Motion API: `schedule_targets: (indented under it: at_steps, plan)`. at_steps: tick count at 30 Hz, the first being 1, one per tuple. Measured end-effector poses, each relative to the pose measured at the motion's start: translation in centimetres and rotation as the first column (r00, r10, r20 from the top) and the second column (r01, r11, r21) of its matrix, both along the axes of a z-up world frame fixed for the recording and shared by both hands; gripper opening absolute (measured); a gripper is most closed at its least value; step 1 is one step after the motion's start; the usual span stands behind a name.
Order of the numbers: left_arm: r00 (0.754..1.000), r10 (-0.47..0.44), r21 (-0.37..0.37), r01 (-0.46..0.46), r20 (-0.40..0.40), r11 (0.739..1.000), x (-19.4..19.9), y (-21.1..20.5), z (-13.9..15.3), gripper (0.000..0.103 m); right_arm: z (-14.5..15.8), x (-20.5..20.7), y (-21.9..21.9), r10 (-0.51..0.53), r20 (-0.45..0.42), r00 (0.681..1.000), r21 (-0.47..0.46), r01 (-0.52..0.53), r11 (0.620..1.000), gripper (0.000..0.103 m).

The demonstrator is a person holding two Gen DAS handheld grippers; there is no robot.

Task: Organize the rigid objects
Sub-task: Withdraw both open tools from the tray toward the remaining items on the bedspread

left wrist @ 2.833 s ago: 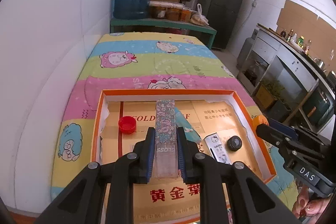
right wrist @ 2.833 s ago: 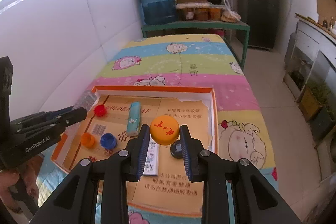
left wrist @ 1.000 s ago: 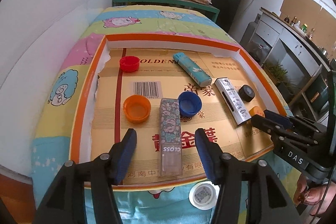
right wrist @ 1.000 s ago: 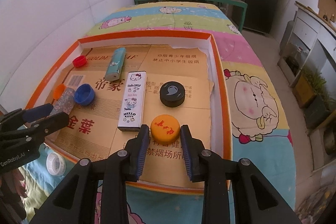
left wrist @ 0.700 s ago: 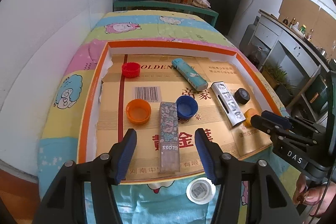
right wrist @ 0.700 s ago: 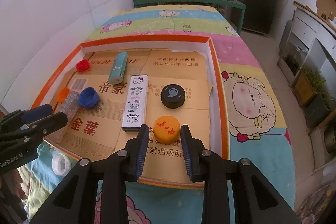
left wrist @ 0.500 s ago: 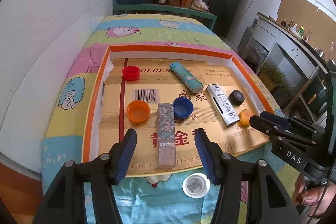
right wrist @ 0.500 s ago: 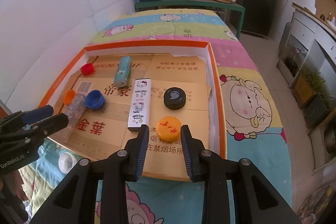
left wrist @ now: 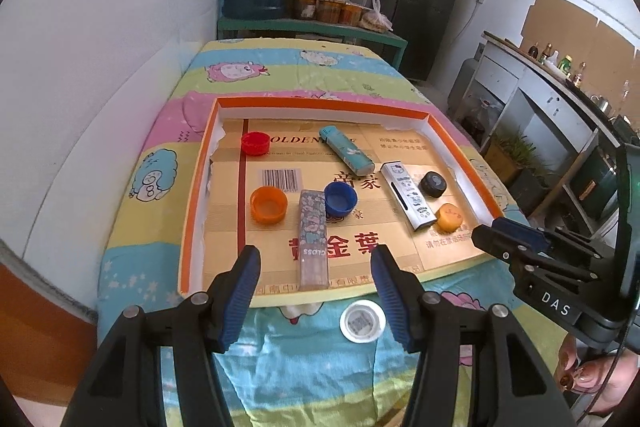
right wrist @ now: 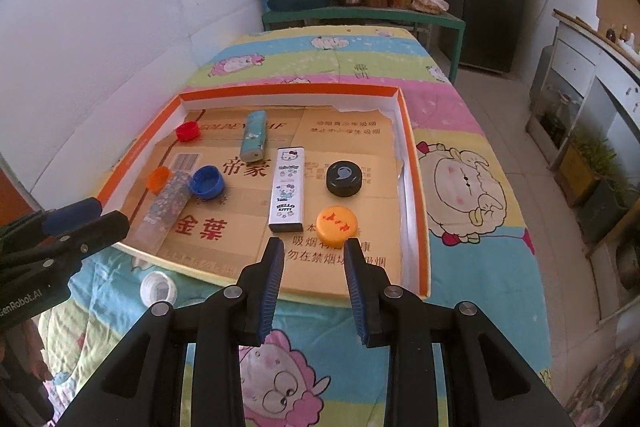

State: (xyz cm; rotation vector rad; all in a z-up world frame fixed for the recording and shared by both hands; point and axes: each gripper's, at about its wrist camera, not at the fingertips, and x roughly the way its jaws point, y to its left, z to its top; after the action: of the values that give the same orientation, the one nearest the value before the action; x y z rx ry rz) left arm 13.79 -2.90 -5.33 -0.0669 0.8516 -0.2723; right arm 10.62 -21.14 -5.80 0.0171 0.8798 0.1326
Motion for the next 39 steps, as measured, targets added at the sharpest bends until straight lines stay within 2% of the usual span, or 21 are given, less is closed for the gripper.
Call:
schedule_targets:
  at_steps: [8, 19, 22, 25, 28, 31, 35, 37, 39]
  plan:
    - [0.999, -0.036, -0.017, 0.036, 0.019, 0.999, -1.9, 0.3, 0.8, 0.057, 0.6, -1.7, 0.6, 0.002, 0.008, 1.0, -0.001, -0.002, 1.0, 0.032]
    - [0.985, -0.167, -0.025, 0.168, 0.048, 0.985, -6.2, -0.4, 1.2, 0.057, 1.0, -4.4, 1.3, 0.0, 0.005, 1.0, -0.005, 0.0, 1.0, 0.032]
    - [0.971, -0.234, -0.022, 0.235, 0.045, 0.972, -7.2, -1.0, 0.7, 0.057, 1.0, -5.2, 1.6, -0.002, 0.005, 1.0, -0.007, 0.002, 1.0, 0.032]
    - [0.946, -0.32, 0.002, 0.32, 0.048, 0.947, -8.5, -1.8, 0.0, 0.057, 1.0, -5.8, 1.6, -0.004, 0.002, 1.0, -0.009, 0.004, 1.0, 0.032]
    - [0.912, -0.405, 0.071, 0.401, 0.06, 0.913, -9.8, -2.7, -1.0, 0.057, 1.0, -6.3, 1.7, -0.008, -0.001, 1.0, -0.009, 0.008, 1.0, 0.032]
    - [0.891, -0.452, 0.11, 0.446, 0.04, 0.888, -9.9, -3.3, -2.1, 0.057, 1.0, -6.7, 1.7, -0.013, -0.003, 1.0, -0.009, 0.013, 1.0, 0.032]
    - [0.878, -0.478, 0.116, 0.473, 0.016, 0.873, -9.6, -3.4, -3.3, 0.057, 0.9, -7.2, 1.8, -0.016, -0.006, 1.0, -0.016, 0.015, 1.0, 0.032]
    - [0.874, -0.485, 0.107, 0.483, -0.008, 0.869, -9.4, -3.6, -3.9, 0.047, 0.9, -7.3, 1.7, -0.018, -0.008, 1.0, -0.016, 0.018, 1.0, 0.032]
    - [0.874, -0.485, 0.111, 0.486, -0.037, 0.867, -9.4, -3.8, -4.6, 0.031, 0.8, -7.2, 1.7, -0.021, -0.011, 1.0, -0.018, 0.02, 1.0, 0.032]
